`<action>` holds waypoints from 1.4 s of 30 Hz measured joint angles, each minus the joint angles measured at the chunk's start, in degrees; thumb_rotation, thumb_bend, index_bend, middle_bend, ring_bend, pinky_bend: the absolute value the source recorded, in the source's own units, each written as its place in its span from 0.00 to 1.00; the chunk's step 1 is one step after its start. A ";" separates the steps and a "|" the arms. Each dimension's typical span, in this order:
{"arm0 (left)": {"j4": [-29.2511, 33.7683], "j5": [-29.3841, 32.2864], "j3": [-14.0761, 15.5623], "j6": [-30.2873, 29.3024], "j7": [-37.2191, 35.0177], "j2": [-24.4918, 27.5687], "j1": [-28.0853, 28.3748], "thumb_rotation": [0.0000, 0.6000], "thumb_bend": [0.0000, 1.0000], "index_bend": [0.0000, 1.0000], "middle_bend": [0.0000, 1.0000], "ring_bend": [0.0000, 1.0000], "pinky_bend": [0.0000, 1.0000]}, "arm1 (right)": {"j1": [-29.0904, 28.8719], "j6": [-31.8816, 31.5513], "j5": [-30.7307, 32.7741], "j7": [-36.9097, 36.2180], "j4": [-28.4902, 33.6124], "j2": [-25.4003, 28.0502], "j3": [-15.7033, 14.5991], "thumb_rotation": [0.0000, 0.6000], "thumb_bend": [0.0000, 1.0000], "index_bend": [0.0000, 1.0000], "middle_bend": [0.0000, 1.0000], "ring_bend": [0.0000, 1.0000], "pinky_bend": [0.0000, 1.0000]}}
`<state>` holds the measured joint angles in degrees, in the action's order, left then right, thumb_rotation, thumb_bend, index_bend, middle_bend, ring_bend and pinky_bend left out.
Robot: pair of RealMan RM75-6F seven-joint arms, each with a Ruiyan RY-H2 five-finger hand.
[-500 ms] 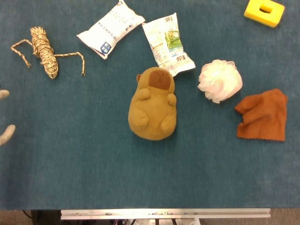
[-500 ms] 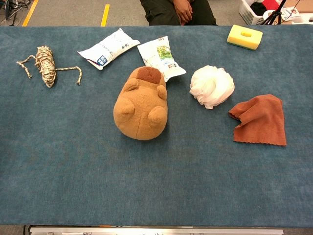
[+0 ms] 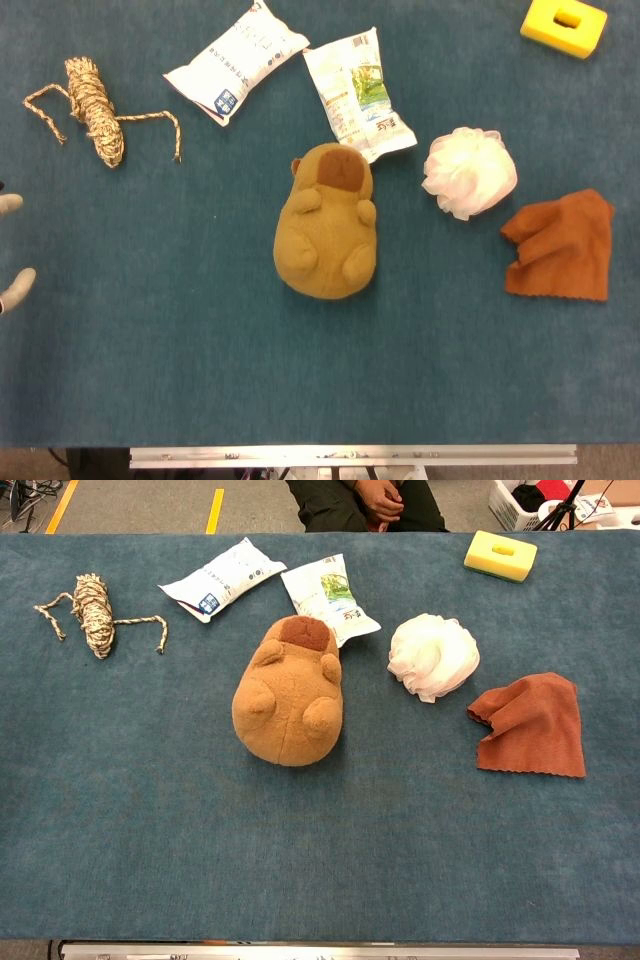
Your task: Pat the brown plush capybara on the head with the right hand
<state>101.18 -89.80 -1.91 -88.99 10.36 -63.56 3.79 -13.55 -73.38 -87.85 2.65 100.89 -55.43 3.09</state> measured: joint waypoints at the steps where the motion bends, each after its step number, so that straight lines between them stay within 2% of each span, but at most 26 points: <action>1: 0.13 -0.20 0.12 0.04 0.12 0.03 0.00 1.00 0.17 0.28 0.22 0.11 0.14 | -0.82 0.88 -0.34 0.25 0.44 0.06 0.16 1.00 0.20 0.28 0.35 0.24 0.36; 11: 0.79 -0.69 0.58 -0.45 -0.47 0.51 -0.49 1.00 0.17 0.28 0.22 0.11 0.14 | -10.04 10.10 -2.22 4.72 3.49 -3.10 2.75 1.00 0.20 0.36 0.35 0.24 0.36; 19: 0.80 -1.13 0.91 -0.90 -0.55 0.39 -0.93 1.00 0.17 0.28 0.22 0.11 0.14 | -18.06 16.73 1.04 13.33 4.24 -11.80 5.90 1.00 0.19 0.40 0.34 0.23 0.36; 24: 0.39 -0.88 0.95 -1.29 -1.16 0.48 -1.34 1.00 0.17 0.28 0.22 0.11 0.14 | -21.00 19.20 4.11 20.92 3.31 -16.91 6.71 1.00 0.19 0.41 0.34 0.23 0.35; 31: -0.35 -0.45 0.92 -1.52 -2.27 0.68 -1.72 1.00 0.17 0.28 0.22 0.11 0.14 | -24.88 20.80 7.91 29.98 -1.39 -26.41 6.50 1.00 0.19 0.41 0.34 0.22 0.34; 37: -0.78 -0.05 0.77 -1.70 -3.57 0.97 -1.96 1.00 0.17 0.28 0.22 0.11 0.14 | -26.91 19.92 8.24 32.41 -7.71 -33.43 5.93 1.00 0.19 0.42 0.34 0.22 0.34; 42: -0.97 0.21 0.64 -2.04 -4.56 1.18 -2.25 1.00 0.17 0.28 0.22 0.11 0.14 | -28.60 19.58 9.23 33.47 -10.53 -36.89 6.11 1.00 0.19 0.42 0.34 0.22 0.34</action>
<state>100.21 -89.60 -1.27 -91.03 5.81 -62.38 1.54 -42.15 -53.80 -78.62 36.12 90.36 -92.32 9.20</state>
